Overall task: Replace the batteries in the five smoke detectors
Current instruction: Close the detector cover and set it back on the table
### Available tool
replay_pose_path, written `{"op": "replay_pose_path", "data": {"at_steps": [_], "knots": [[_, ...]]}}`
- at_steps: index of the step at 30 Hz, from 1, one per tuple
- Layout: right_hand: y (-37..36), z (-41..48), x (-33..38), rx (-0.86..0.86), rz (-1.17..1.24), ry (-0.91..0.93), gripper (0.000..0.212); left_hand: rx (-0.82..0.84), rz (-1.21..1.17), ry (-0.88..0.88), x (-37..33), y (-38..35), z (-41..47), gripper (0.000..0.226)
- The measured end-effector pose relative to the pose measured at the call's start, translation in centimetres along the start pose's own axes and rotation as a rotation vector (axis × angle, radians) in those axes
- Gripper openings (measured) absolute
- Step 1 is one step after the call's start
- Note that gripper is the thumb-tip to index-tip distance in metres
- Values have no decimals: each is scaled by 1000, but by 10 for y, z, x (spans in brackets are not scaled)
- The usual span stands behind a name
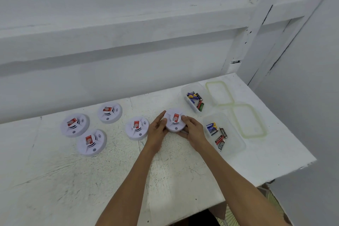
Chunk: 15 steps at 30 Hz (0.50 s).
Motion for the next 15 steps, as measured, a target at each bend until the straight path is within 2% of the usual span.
{"op": "replay_pose_path", "data": {"at_steps": [15], "knots": [[0,0,0,6,5,-3,36,3,20,19,3,3,2,35]]}}
Point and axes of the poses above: each hand's wrist, its own z-axis towards the middle knuckle, its own y-axis out of the back of the hand, x = y × z, the point moved 8 cm from there along z, towards the middle knuckle, and after that the axes turned 9 degrees about x, right-handed, at the moved point
